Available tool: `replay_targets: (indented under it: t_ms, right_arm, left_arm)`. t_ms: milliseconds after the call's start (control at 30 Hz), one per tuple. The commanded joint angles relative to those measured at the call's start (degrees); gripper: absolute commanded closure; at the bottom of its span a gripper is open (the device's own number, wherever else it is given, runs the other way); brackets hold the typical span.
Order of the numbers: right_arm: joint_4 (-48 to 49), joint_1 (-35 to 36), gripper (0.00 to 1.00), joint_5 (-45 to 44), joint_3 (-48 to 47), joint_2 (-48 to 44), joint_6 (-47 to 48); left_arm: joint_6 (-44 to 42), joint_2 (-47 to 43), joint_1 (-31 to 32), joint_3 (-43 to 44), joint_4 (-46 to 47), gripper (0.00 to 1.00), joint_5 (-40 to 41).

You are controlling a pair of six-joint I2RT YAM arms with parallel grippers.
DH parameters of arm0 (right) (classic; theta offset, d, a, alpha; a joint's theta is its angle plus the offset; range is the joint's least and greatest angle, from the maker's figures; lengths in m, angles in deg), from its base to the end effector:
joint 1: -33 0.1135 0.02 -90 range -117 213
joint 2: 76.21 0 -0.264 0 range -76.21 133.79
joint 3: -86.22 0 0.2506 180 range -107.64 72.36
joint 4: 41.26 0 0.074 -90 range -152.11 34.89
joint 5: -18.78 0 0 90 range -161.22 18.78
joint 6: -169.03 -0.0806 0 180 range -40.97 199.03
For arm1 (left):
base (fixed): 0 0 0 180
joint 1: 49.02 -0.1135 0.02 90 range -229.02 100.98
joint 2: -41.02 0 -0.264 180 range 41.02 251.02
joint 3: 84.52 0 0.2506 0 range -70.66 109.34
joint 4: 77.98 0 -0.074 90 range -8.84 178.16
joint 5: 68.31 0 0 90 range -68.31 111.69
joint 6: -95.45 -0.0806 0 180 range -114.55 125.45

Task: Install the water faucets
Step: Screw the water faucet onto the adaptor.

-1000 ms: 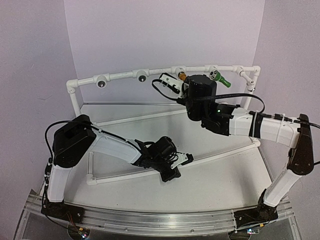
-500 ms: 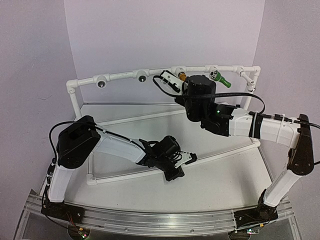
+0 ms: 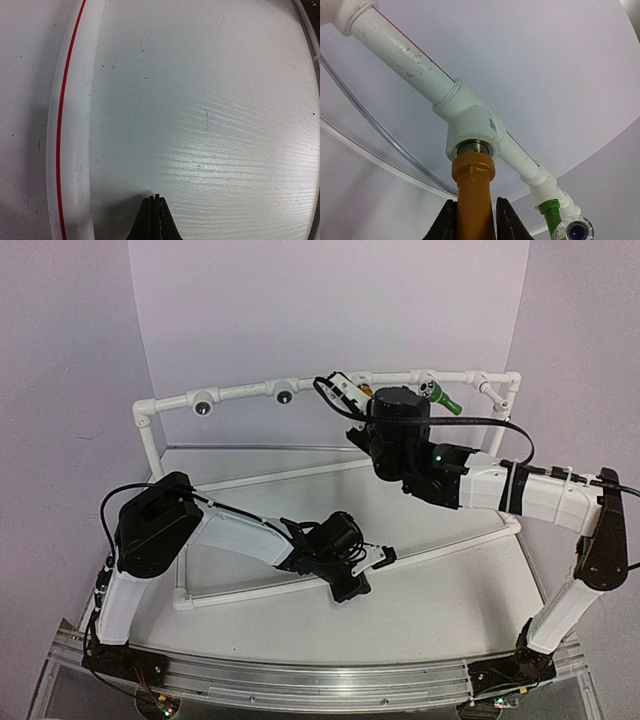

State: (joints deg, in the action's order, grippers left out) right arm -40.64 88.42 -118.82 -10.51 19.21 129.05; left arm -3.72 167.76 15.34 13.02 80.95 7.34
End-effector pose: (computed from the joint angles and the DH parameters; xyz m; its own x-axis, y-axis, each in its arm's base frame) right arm 0.2895 0.3151 0.3864 0.1167 -0.7411 -0.6612 -0.0729 0.6576 -0.7499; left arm 0.1957 -0.4539 0.0858 -0.1784 0.7285 -0.6614 0.9829 0.1624 -0.0863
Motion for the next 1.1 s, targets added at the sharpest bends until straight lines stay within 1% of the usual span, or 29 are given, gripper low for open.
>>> replay_targets:
  t_ms: [0, 467, 733, 1067]
  right_arm:
    - [3.63, 0.34, 1.00, 2.38, -2.12, -2.76, -8.69]
    - [3.82, -0.91, 1.00, 6.01, 0.52, -6.64, -23.82]
    - [3.25, -1.46, 1.00, 8.93, 0.06, -6.58, -30.92]
    - [2.31, -1.82, 1.00, 9.50, -0.58, -4.09, -35.47]
  left_arm:
    - [-0.77, 3.87, 0.76, 0.34, -6.35, 1.00, 0.24]
    - [-1.22, 4.09, 1.81, 0.96, -7.02, 1.00, 0.84]
    - [-1.29, 4.22, 1.95, 1.22, -7.26, 1.00, 0.99]
    - [-1.29, 4.57, 2.10, 1.53, -7.64, 1.00, 0.69]
